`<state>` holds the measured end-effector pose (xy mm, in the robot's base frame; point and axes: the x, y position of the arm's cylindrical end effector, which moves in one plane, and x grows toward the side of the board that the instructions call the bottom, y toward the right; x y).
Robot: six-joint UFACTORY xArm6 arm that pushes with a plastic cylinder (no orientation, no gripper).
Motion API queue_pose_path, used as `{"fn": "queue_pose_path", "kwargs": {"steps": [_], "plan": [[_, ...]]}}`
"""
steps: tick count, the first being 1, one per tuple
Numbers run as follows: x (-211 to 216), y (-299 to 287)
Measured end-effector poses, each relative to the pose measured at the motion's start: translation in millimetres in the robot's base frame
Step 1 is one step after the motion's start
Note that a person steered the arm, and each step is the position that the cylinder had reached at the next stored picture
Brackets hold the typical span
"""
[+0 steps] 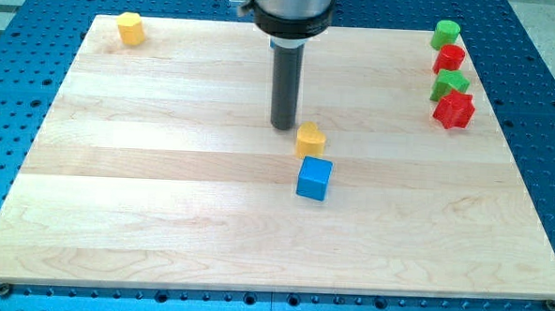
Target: Push the cube along with heart towards the top side of the board
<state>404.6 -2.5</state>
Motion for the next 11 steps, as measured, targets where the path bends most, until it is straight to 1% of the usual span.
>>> {"fn": "queue_pose_path", "kwargs": {"steps": [1, 2, 3, 4, 5, 7, 8, 9, 10, 11], "plan": [[32.7, -54.5], [98.8, -77.0], [160.0, -57.2], [213.0, -16.5], [211.8, 12.5], [132.2, 19.6], [124.2, 24.9], [162.2, 28.3], [174.5, 35.6], [108.4, 49.9]]}}
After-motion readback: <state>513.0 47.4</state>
